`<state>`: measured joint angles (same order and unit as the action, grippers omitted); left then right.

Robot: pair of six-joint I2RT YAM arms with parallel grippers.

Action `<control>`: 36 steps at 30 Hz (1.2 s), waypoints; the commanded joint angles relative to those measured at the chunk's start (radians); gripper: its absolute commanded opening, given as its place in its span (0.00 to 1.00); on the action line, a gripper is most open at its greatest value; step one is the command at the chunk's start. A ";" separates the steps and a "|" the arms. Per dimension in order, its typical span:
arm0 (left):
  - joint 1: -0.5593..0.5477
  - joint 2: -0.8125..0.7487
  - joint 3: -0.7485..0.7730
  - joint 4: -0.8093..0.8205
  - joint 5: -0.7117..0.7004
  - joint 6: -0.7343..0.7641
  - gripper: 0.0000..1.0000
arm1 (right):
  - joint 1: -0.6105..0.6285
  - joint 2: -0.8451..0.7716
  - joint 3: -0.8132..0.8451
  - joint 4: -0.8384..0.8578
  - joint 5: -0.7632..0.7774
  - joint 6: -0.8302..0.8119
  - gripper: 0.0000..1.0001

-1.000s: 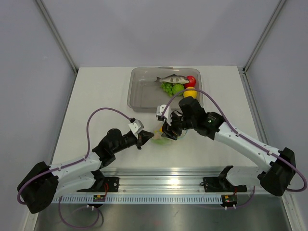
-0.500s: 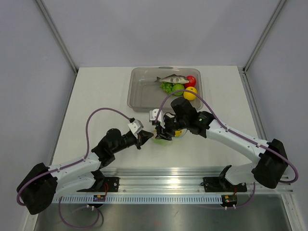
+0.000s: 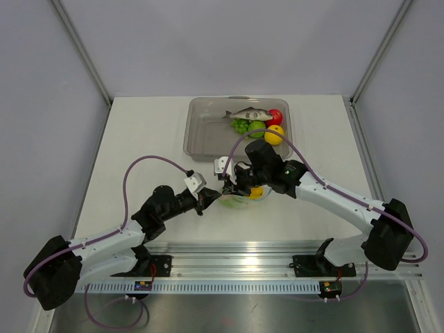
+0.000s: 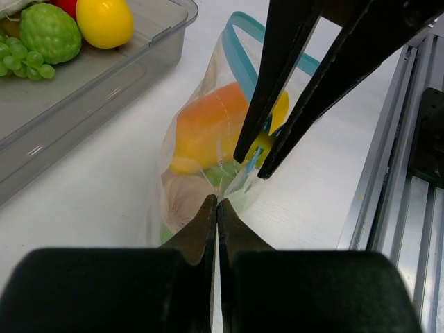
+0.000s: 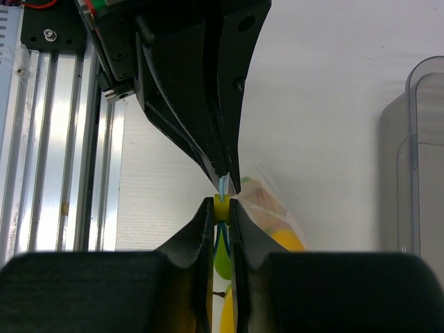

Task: Place the food in the zip-top bag and seal the zipper
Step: Zip the zipper food storage bag at the center of the board.

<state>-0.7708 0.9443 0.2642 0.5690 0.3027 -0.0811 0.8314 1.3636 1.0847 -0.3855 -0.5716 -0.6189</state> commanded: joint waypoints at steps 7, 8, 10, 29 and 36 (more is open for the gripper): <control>0.005 -0.024 0.018 0.052 0.101 0.046 0.18 | 0.009 -0.004 0.027 0.036 -0.034 0.015 0.00; 0.007 -0.032 0.029 0.033 0.114 0.058 0.24 | 0.009 -0.009 0.020 0.039 -0.034 0.019 0.00; 0.007 -0.048 0.044 -0.033 0.118 0.075 0.42 | 0.011 -0.020 0.011 0.049 -0.037 0.024 0.00; 0.008 0.068 0.161 -0.100 0.182 0.087 0.45 | 0.011 -0.015 0.024 0.019 -0.042 0.033 0.00; 0.011 0.038 0.133 -0.095 0.177 0.087 0.18 | 0.011 -0.020 0.018 0.010 -0.039 0.019 0.00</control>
<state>-0.7654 1.0092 0.3985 0.4168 0.4747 -0.0010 0.8310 1.3685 1.0855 -0.3882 -0.5861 -0.5949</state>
